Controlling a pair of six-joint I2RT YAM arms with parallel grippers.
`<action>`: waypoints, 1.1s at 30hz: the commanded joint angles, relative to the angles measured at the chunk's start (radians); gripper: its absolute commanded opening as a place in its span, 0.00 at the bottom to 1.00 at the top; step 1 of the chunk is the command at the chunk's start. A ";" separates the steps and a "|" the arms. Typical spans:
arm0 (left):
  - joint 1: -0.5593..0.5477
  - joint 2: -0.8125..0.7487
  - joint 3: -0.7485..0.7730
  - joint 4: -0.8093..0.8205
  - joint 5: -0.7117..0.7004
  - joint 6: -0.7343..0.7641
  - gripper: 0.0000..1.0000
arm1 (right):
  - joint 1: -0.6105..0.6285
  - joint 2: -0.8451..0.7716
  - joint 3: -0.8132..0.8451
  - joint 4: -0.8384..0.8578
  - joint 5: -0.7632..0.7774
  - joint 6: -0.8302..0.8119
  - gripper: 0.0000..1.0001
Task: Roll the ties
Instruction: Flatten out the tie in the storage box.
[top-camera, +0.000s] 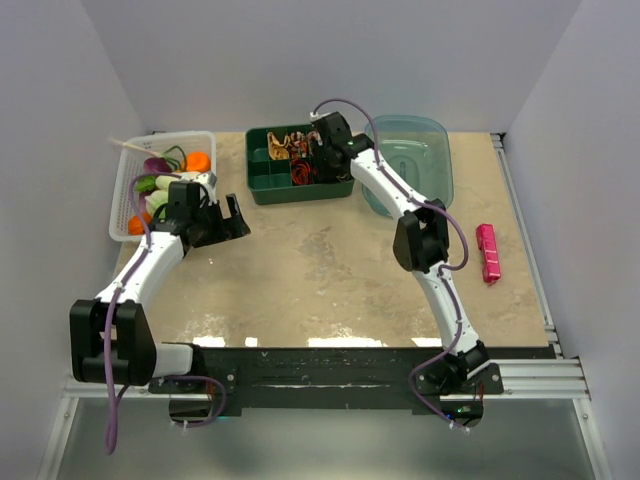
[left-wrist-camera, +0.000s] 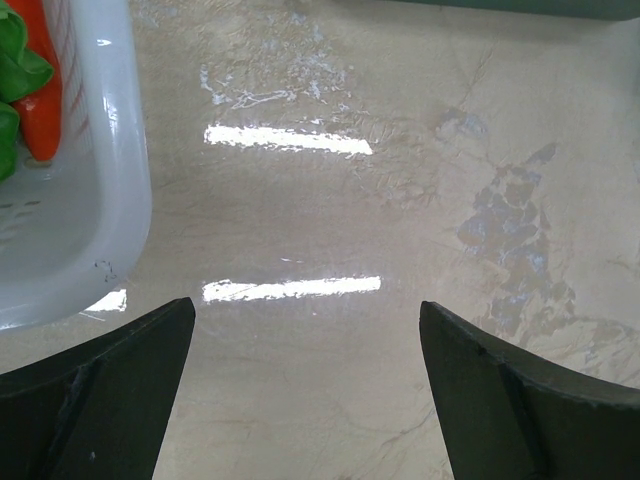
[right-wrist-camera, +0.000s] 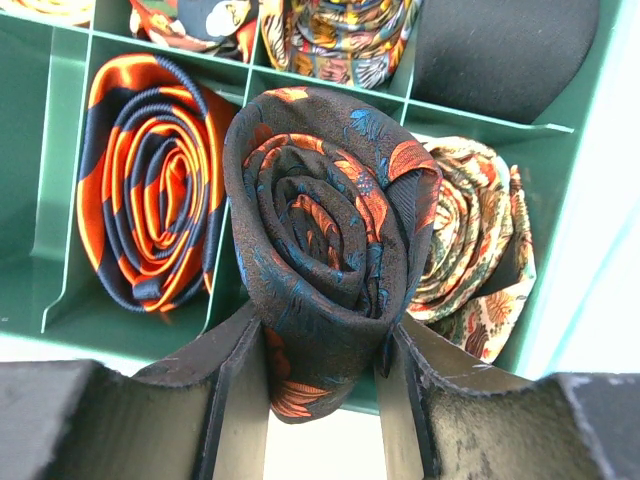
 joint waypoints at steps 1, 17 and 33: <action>-0.004 0.012 0.015 0.027 0.019 0.029 1.00 | -0.007 0.015 0.081 -0.117 -0.039 -0.006 0.03; -0.005 0.010 0.027 0.031 0.030 0.025 1.00 | -0.007 -0.038 0.027 -0.344 -0.168 -0.022 0.02; -0.016 0.042 0.052 0.033 0.042 0.028 1.00 | -0.005 -0.153 -0.010 -0.410 -0.169 0.028 0.00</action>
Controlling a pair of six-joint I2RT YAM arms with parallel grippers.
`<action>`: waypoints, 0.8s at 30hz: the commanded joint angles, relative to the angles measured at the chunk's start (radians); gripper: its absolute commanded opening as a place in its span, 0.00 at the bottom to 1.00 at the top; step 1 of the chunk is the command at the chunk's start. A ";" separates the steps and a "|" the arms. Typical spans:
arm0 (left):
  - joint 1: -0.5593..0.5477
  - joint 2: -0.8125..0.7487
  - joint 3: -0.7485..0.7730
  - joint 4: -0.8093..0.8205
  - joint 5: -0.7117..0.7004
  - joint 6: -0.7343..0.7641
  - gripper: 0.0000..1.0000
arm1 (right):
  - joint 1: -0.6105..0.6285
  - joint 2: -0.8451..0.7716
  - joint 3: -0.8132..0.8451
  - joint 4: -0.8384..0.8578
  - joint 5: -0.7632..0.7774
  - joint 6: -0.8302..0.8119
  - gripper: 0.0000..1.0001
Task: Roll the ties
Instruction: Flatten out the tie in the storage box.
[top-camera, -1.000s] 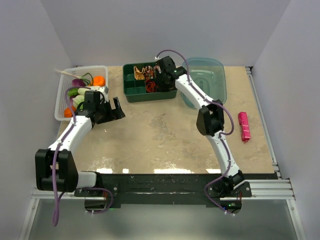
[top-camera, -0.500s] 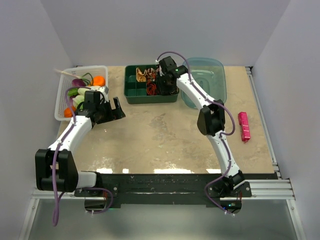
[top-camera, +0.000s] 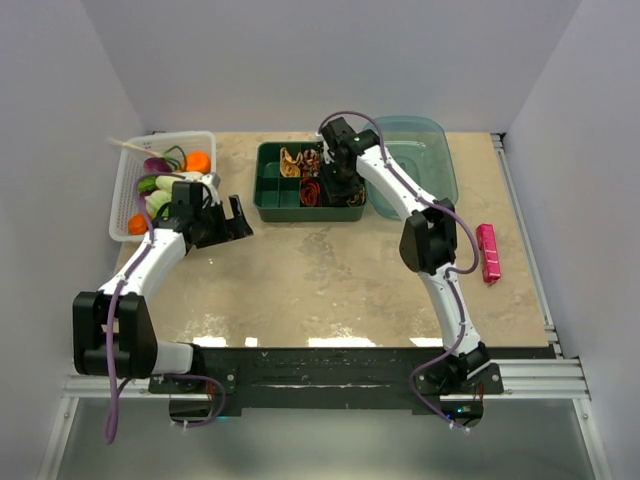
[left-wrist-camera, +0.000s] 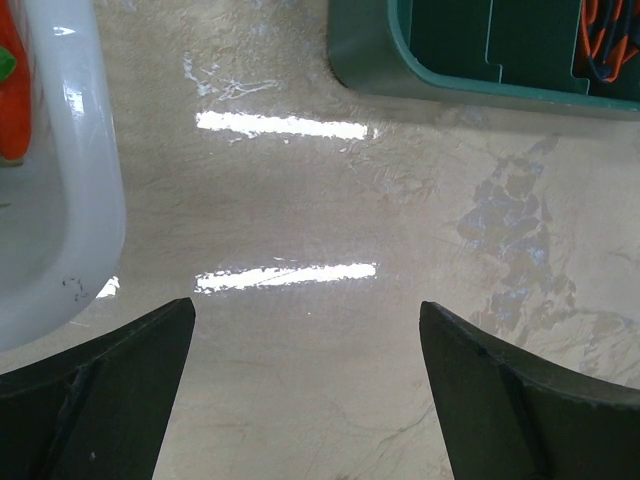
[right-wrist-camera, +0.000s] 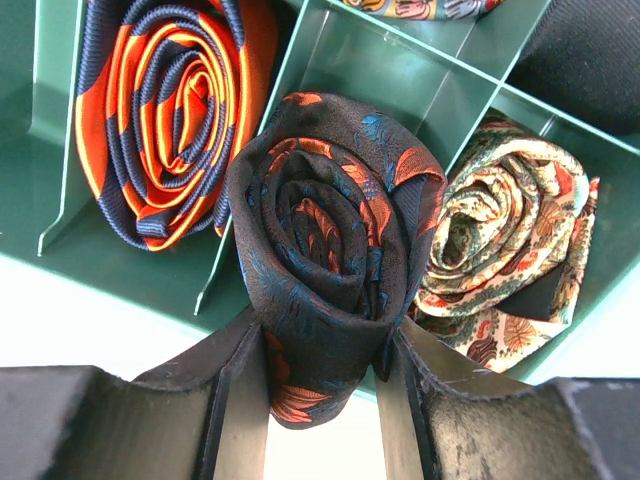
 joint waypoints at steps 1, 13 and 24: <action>-0.010 0.004 0.049 0.028 0.021 0.028 1.00 | 0.000 -0.086 0.046 -0.041 0.021 0.053 0.00; -0.011 0.001 0.047 0.023 0.013 0.040 1.00 | 0.003 -0.079 0.034 0.073 0.109 0.203 0.00; -0.010 0.002 0.051 0.022 0.021 0.043 1.00 | 0.032 -0.007 0.025 0.029 0.135 0.223 0.00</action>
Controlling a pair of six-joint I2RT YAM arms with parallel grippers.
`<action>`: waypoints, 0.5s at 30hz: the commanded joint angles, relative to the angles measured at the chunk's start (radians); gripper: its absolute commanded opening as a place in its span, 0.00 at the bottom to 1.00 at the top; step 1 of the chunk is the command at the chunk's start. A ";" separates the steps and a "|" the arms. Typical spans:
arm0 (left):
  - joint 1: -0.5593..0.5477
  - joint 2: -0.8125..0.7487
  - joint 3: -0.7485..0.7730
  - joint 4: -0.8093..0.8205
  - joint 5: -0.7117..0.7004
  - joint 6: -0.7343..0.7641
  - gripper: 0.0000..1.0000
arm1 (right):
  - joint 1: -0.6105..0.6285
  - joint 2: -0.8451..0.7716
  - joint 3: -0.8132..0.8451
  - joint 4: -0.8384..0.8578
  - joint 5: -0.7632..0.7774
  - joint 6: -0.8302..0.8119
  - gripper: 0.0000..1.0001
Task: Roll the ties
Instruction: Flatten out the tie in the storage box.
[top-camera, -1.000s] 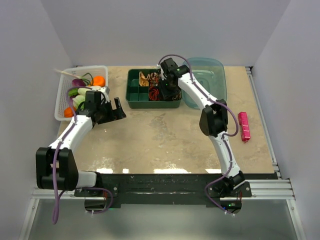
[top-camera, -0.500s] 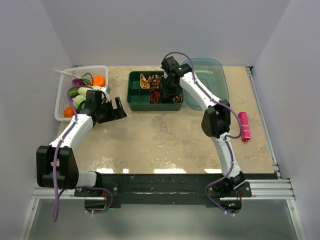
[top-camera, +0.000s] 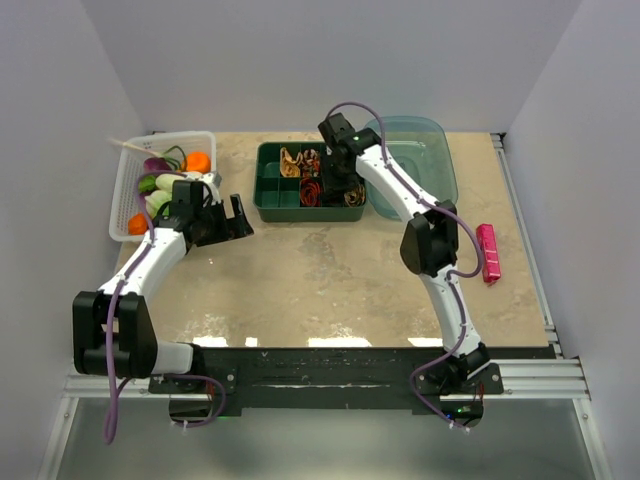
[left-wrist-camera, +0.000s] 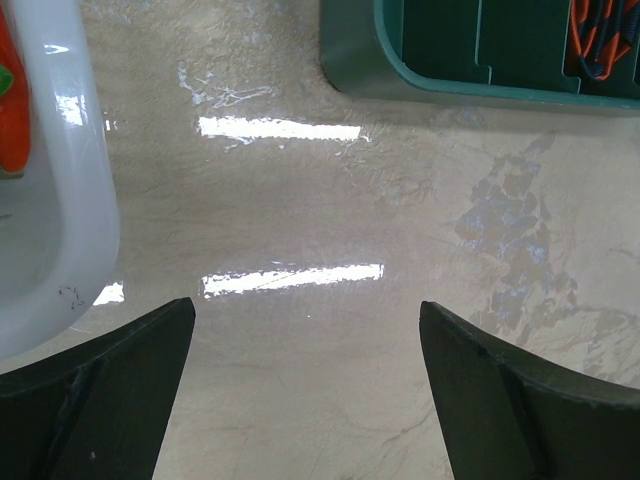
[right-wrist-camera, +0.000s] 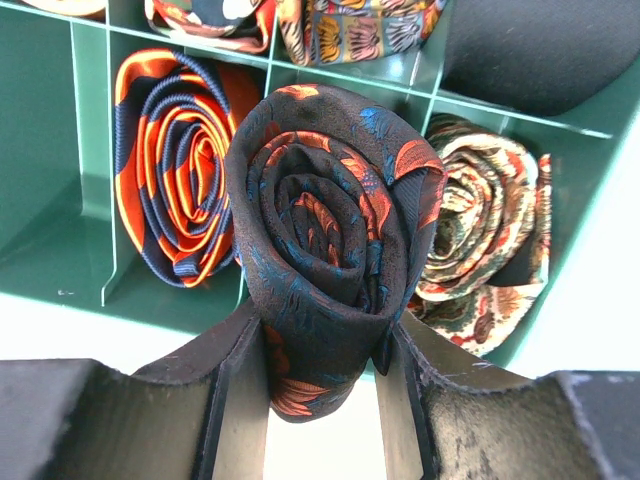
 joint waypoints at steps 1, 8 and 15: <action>-0.006 -0.002 0.039 0.021 0.018 0.025 1.00 | 0.016 0.035 0.033 -0.033 0.032 0.019 0.00; -0.004 -0.002 0.039 0.018 0.018 0.028 1.00 | 0.021 0.059 0.016 -0.051 0.053 0.023 0.00; -0.004 -0.001 0.038 0.017 0.017 0.028 1.00 | 0.023 0.071 -0.007 -0.036 0.017 0.020 0.00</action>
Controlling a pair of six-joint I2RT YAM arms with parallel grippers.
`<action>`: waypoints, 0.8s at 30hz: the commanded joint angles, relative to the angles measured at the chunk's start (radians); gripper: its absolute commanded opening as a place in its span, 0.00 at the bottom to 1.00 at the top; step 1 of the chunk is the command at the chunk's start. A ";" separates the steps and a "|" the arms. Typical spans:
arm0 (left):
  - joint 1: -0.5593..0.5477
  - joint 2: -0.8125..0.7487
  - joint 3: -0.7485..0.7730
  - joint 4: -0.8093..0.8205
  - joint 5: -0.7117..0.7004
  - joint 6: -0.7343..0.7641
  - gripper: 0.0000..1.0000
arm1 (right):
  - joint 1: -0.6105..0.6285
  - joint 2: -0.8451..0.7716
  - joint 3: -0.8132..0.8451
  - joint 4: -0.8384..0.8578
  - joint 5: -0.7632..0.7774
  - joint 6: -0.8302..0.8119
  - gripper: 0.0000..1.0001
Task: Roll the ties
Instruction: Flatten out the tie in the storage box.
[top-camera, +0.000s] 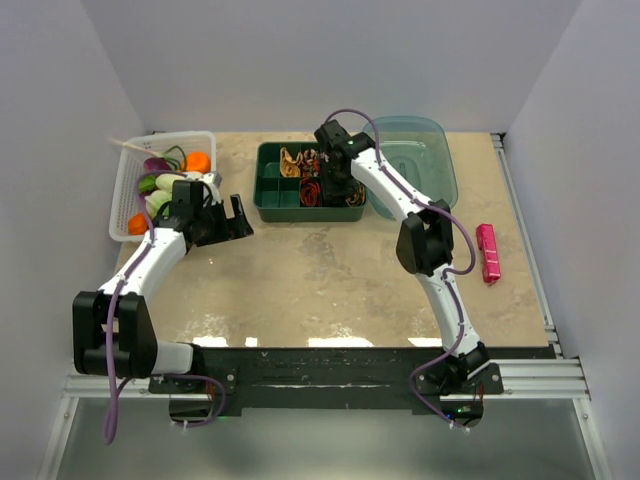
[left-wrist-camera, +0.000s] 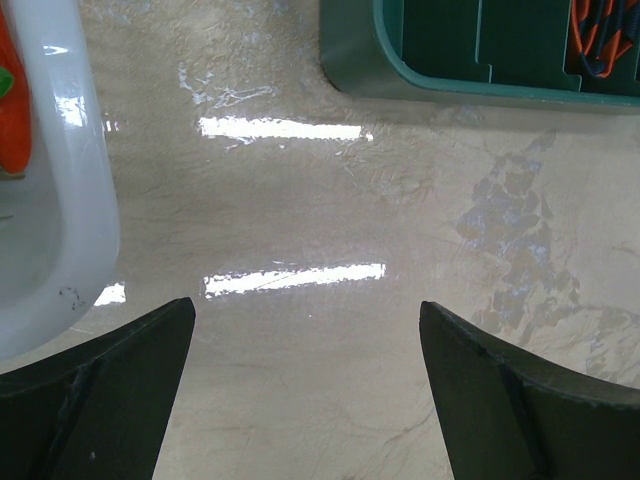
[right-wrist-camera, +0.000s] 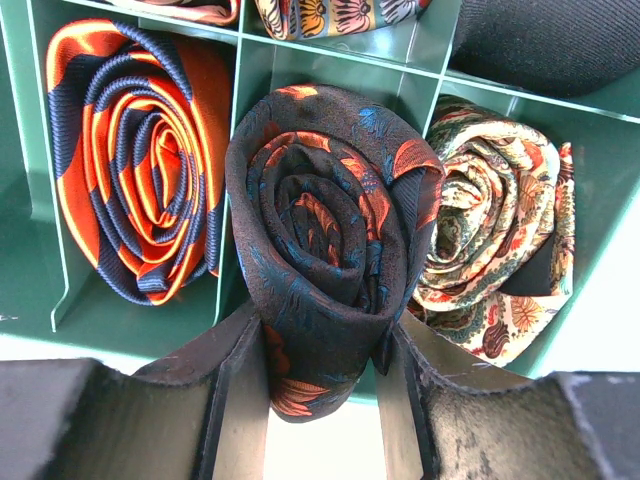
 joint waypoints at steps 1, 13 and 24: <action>-0.004 -0.002 0.038 0.016 0.016 0.024 1.00 | 0.008 0.025 -0.007 -0.010 -0.037 0.009 0.01; -0.006 -0.004 0.036 0.015 0.016 0.025 1.00 | 0.008 -0.058 -0.002 0.013 -0.065 -0.020 0.61; -0.004 -0.005 0.033 0.013 0.015 0.024 1.00 | 0.008 -0.072 0.030 0.015 -0.031 -0.025 0.78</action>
